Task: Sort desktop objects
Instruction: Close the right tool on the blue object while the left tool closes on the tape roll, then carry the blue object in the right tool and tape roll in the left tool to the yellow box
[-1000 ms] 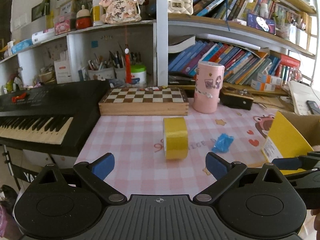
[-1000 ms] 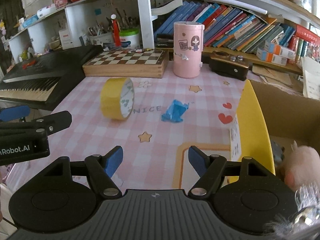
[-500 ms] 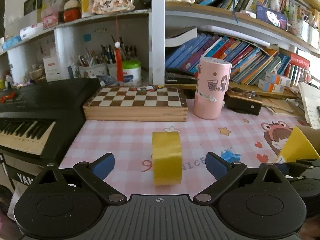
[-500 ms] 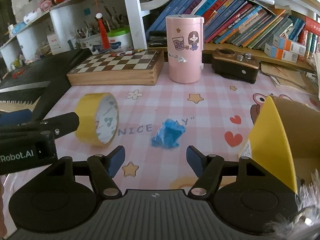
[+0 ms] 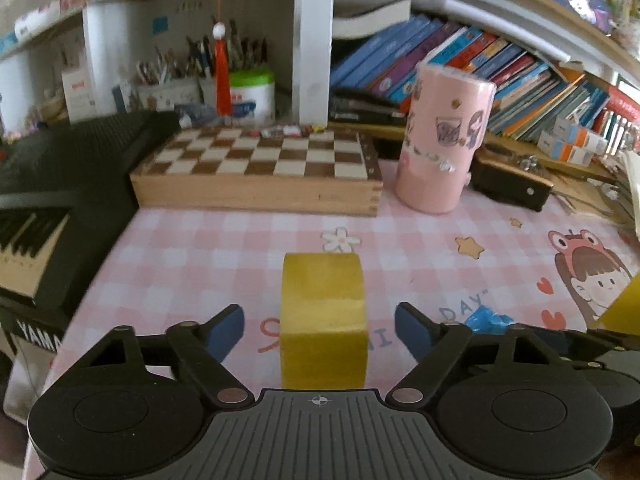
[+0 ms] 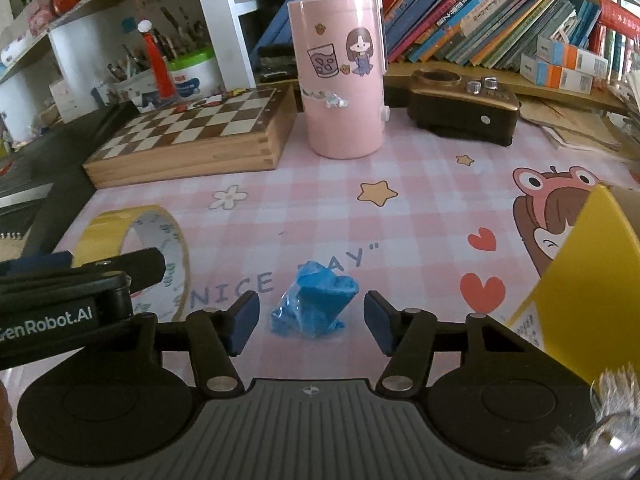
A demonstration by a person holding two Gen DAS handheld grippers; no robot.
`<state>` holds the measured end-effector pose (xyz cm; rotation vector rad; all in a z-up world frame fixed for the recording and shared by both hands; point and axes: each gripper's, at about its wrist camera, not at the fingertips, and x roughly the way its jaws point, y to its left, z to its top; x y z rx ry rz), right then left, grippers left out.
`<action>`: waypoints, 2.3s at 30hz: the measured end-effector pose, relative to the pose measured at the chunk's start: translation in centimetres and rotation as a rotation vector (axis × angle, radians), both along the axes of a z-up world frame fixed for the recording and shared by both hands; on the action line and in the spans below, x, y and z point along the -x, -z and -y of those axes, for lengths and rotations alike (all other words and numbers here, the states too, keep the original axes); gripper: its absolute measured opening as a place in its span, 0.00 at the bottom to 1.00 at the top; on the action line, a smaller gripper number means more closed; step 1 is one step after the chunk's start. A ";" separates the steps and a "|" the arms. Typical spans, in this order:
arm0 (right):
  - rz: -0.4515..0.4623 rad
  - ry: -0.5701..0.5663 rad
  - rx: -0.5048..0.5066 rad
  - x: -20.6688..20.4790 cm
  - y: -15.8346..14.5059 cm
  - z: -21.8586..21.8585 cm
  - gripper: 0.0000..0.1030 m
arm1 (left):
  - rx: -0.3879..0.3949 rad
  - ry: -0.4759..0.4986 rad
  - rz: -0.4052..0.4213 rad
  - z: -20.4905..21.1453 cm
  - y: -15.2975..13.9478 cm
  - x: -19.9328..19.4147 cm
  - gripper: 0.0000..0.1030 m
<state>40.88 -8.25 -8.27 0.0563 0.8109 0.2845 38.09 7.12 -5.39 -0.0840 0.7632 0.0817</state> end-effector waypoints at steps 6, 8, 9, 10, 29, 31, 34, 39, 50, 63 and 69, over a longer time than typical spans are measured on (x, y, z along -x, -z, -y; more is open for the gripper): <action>-0.016 -0.010 0.008 -1.1 1.2 -0.3 0.48 | 0.071 0.000 -0.072 -0.9 1.3 -1.0 0.40; -0.013 -0.020 0.002 -1.2 1.2 -0.3 0.33 | 0.075 0.000 -0.069 -0.9 1.3 -0.9 0.40; -0.018 -0.035 -0.009 -1.2 1.2 -0.3 0.31 | 0.075 -0.001 -0.069 -1.0 1.3 -0.9 0.39; -0.018 -0.042 -0.014 -1.2 1.1 -0.3 0.27 | 0.079 -0.004 -0.071 -1.0 1.2 -0.7 0.39; 0.113 -0.111 -0.026 8.1 -5.6 1.2 0.26 | 0.090 0.100 0.094 -1.1 -5.5 9.5 0.39; 0.115 -0.117 -0.027 9.6 -6.2 1.4 0.26 | 0.089 0.118 0.117 -1.1 -6.3 11.0 0.39; 0.122 -0.125 -0.033 11.8 -7.2 1.7 0.26 | 0.089 0.147 0.146 -1.3 -7.2 13.4 0.39; 0.117 -0.130 -0.030 15.9 -8.3 1.9 0.26 | 0.111 0.185 0.161 -2.0 -8.0 17.2 0.39; 0.110 -0.095 0.014 26.0 -7.9 1.3 0.26 | 0.141 0.240 0.162 -2.9 -7.7 25.2 0.39; 0.078 -0.003 0.003 36.3 -6.7 1.7 0.26 | 0.130 0.354 0.130 -2.5 -7.1 33.3 0.39; 0.046 0.094 -0.014 38.8 -6.4 3.5 0.26 | 0.149 0.431 0.105 -1.1 -6.7 34.1 0.39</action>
